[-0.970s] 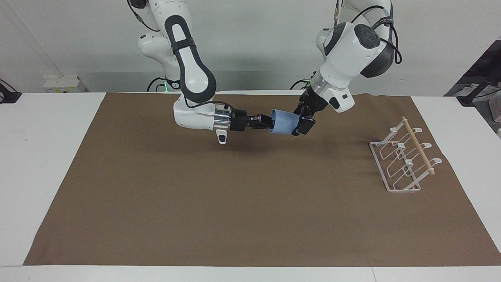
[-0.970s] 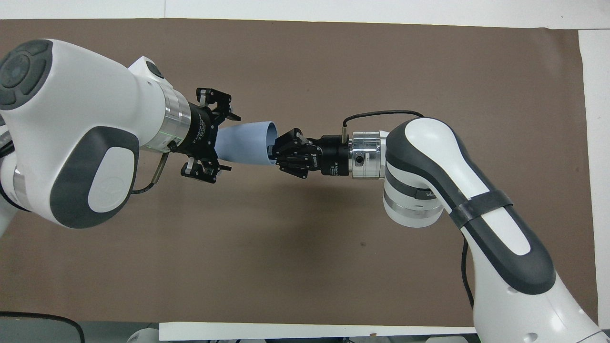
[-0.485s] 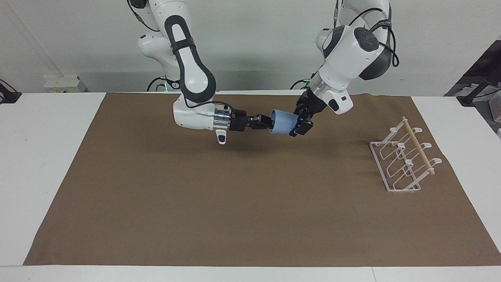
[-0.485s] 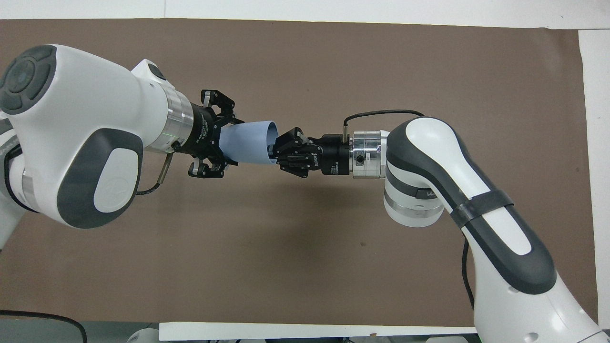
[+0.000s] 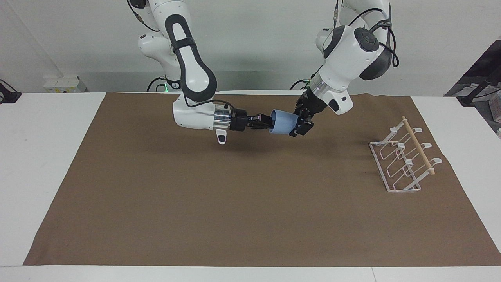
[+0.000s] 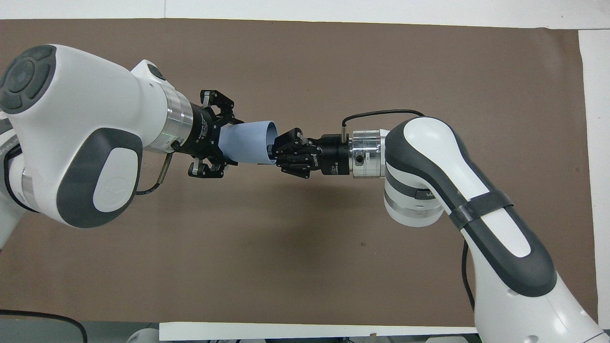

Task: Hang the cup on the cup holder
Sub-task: 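Close the left gripper on the cup body and open the right gripper, then carry the cup to the rack with the left gripper while the right gripper withdraws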

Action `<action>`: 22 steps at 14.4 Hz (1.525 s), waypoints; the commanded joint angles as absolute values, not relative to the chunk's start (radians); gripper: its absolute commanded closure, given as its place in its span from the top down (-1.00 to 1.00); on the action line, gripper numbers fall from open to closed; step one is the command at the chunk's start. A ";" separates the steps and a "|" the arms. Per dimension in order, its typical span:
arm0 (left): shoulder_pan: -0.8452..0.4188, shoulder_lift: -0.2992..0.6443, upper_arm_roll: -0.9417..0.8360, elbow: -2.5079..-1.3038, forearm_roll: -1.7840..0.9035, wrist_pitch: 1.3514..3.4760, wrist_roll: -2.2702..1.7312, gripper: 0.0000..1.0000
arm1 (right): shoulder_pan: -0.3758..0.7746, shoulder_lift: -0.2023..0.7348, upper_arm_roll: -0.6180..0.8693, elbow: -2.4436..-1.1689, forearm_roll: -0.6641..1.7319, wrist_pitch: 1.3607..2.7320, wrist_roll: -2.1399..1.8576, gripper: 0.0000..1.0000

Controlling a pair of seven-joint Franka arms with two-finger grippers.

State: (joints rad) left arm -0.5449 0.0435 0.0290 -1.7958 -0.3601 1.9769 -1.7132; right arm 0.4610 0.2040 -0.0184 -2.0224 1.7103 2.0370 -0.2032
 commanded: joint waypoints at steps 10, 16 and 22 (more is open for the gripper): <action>-0.437 0.012 0.045 -1.809 0.005 1.776 -1.747 -0.46 | 0.137 -0.018 -0.021 -1.941 0.667 1.832 -0.158 1.00; -0.391 0.014 0.044 -1.816 0.547 1.783 -1.749 -0.46 | 0.042 -0.046 -0.026 -1.853 0.133 1.796 -0.153 1.00; -0.391 0.017 0.044 -1.963 1.125 1.839 -1.756 -0.44 | -0.052 -0.032 -0.025 -1.588 -0.038 1.507 -0.132 1.00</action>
